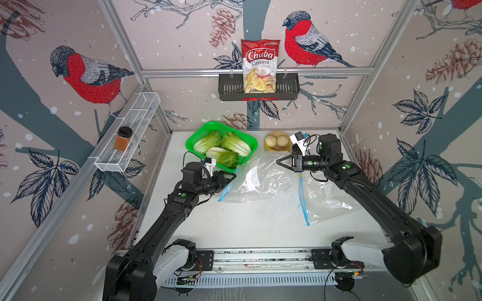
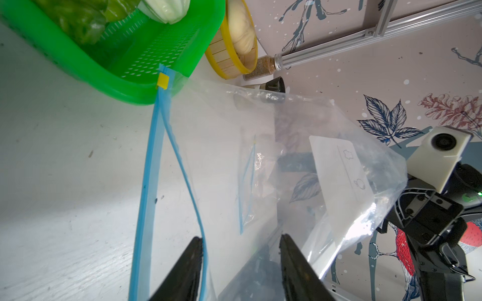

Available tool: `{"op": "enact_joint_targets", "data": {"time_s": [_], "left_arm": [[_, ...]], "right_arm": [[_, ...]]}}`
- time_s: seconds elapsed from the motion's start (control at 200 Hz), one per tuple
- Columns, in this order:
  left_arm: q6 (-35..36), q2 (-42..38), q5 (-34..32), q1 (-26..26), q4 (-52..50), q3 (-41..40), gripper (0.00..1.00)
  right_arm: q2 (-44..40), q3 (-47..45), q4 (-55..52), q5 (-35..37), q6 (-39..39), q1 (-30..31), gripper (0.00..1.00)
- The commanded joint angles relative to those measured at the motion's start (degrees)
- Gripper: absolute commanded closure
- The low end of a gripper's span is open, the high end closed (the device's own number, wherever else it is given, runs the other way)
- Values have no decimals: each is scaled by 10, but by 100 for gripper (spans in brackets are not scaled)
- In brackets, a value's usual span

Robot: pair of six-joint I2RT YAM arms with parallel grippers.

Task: Put the chinese cabbages into a zipper bag and zip it
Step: Pick up the zipper food storage bag at the center of the board.

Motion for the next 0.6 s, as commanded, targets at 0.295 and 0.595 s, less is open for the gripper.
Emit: {"op": "enact_joint_targets", "data": {"time_s": [0.295, 0.595], "left_arm": [[-35, 2, 52, -2, 68, -61, 62], [6, 3, 27, -1, 57, -19, 88]], "right_arm": [[-2, -1, 39, -5, -8, -3, 100], [4, -1, 0, 16, -31, -11, 89]]}}
